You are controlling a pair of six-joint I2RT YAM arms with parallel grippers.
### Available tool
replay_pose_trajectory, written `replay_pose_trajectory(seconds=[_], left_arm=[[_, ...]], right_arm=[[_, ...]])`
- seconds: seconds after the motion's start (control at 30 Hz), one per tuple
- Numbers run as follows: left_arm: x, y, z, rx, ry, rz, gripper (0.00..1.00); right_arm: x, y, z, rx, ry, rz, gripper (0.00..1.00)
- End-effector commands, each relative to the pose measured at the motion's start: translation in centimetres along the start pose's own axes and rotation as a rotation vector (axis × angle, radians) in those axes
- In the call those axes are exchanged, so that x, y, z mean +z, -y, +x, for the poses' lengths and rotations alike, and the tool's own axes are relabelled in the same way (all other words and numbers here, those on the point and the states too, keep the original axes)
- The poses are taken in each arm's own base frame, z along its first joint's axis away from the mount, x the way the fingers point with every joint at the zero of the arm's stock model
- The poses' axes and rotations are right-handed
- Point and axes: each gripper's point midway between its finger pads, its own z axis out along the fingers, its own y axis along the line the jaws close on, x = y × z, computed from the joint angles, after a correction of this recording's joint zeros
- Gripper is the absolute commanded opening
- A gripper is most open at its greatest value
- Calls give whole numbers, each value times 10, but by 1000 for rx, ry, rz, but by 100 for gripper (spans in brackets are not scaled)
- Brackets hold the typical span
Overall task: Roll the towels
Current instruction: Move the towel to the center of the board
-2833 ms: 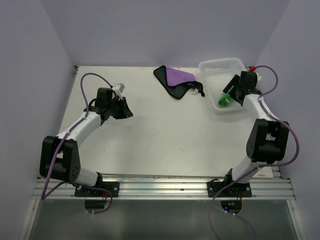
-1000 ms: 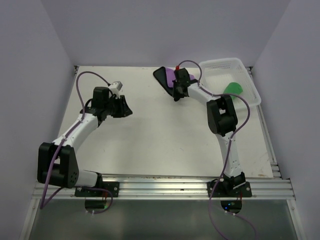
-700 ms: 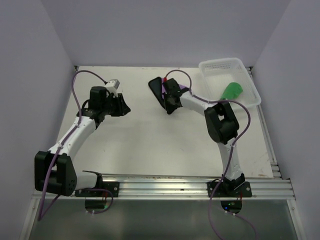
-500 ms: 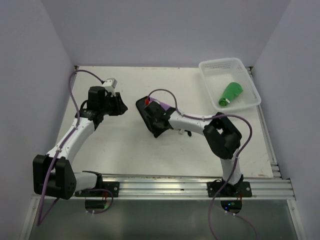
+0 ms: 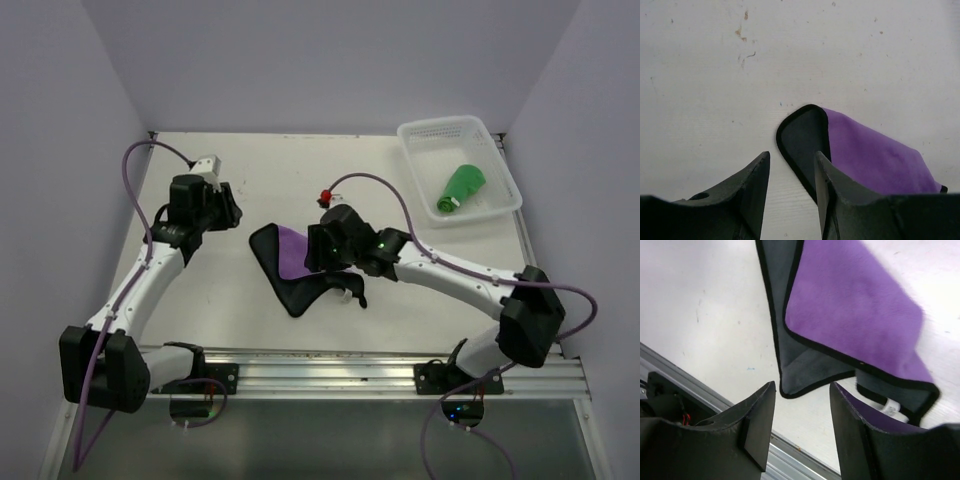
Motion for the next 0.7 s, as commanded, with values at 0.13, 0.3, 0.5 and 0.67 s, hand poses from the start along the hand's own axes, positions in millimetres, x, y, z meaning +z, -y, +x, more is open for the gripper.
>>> replay_pose_trajectory(seconds=[0.13, 0.3, 0.5, 0.67], left_arm=[[12, 6, 22, -67, -74, 48, 45], [-1, 37, 49, -193, -148, 220, 44], [-32, 56, 81, -279, -103, 246, 45], [-33, 68, 130, -255, -198, 241, 44]], right_arm=[[-38, 89, 40, 85, -23, 202, 48], [-51, 125, 77, 126, -51, 220, 47], [-40, 144, 112, 145, -119, 205, 45], [-16, 139, 121, 136, -146, 143, 44]])
